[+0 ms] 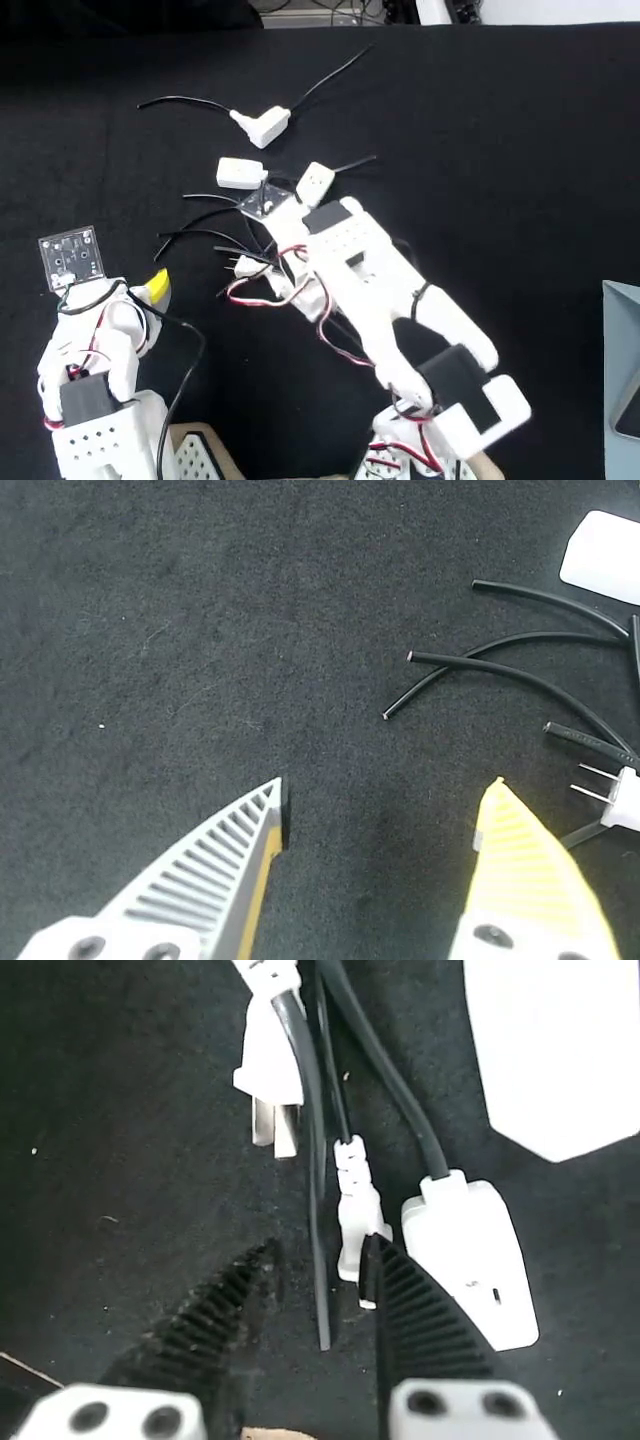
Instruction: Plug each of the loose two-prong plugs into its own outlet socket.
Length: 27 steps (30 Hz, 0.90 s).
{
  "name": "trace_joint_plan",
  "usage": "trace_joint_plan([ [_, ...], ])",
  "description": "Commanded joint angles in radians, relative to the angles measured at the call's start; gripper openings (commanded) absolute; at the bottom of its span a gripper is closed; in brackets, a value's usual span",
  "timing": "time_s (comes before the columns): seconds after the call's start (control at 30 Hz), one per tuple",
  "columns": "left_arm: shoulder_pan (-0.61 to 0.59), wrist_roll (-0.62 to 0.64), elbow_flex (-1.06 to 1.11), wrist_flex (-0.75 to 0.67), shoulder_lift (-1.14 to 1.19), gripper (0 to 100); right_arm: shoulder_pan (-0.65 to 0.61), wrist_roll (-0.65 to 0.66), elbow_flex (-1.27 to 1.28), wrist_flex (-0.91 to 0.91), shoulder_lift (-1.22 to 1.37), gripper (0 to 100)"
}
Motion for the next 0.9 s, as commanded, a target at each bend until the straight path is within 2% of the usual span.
trace_joint_plan([
  [0.0,-0.004,0.000,-0.005,-0.020,-0.006,31,0.017,0.008,0.068,-0.080,-0.088,12.4],
  [0.2,-0.004,0.000,-0.005,-0.020,-0.006,31,0.018,0.044,0.240,-0.215,-0.162,12.6],
  [0.4,-0.004,0.000,-0.005,-0.020,-0.006,31,0.025,0.046,0.249,-0.247,-0.165,12.5],
  [0.87,-0.004,0.000,-0.005,-0.020,-0.006,31,0.074,0.089,0.179,-0.178,-0.165,12.5],
])
